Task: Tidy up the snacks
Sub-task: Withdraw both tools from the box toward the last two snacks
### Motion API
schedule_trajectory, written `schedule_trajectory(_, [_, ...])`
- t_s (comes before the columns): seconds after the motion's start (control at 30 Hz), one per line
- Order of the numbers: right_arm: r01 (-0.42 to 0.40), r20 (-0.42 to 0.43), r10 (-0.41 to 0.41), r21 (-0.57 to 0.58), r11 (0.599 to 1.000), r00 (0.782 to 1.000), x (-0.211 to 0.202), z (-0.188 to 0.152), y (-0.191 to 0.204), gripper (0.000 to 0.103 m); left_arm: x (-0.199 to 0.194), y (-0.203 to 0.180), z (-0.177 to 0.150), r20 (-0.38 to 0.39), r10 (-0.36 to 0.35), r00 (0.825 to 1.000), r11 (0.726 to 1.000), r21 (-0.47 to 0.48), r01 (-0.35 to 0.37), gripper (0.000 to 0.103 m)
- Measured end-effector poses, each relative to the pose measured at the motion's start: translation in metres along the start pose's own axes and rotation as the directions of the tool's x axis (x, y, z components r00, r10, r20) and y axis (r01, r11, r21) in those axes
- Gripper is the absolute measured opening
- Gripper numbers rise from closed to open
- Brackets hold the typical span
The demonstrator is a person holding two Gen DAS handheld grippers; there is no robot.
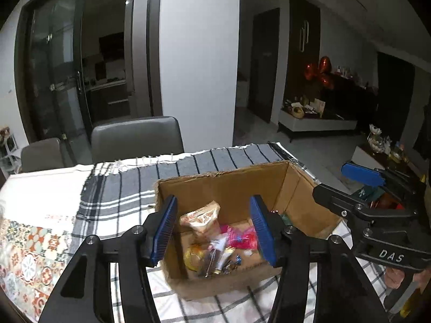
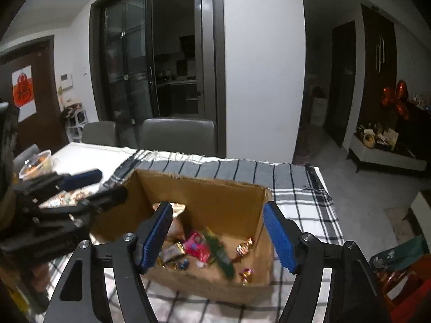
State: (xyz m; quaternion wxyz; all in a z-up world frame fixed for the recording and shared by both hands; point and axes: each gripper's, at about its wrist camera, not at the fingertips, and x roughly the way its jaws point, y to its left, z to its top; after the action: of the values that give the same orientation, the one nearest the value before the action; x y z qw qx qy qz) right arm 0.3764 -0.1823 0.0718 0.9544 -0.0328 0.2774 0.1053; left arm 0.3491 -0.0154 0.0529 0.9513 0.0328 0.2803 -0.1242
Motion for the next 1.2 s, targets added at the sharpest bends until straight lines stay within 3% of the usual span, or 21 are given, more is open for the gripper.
schedule_trajectory(0.27, [-0.006,0.027,0.007,-0.048,0.999,1.000,-0.041,-0.029,0.018,0.070,-0.047,-0.009,-0.029,0.035,0.017,0.999,1.000,0.022,-0.018,0.059])
schedule_trajectory(0.57, [-0.053,0.042,0.055,-0.052,0.997,0.998,-0.093,-0.067,0.033,0.070,-0.106,-0.034,-0.066,0.077,0.004,0.997,0.993,0.115,-0.012,0.065])
schedule_trajectory(0.83, [-0.050,0.041,0.051,-0.042,0.998,0.998,-0.124,-0.096,0.041,0.070,-0.138,-0.041,-0.101,0.048,-0.028,0.998,0.992,0.121,0.022,0.066])
schedule_trajectory(0.97, [-0.035,0.032,0.036,-0.025,0.999,0.999,-0.140,-0.109,0.047,0.070,-0.150,-0.044,-0.116,0.043,-0.052,0.998,0.992,0.117,0.047,0.066])
schedule_trajectory(1.2, [0.010,-0.031,-0.007,0.103,0.995,0.999,-0.150,-0.138,0.052,0.070,-0.160,-0.045,-0.146,0.031,-0.074,0.997,0.988,0.136,0.069,0.066])
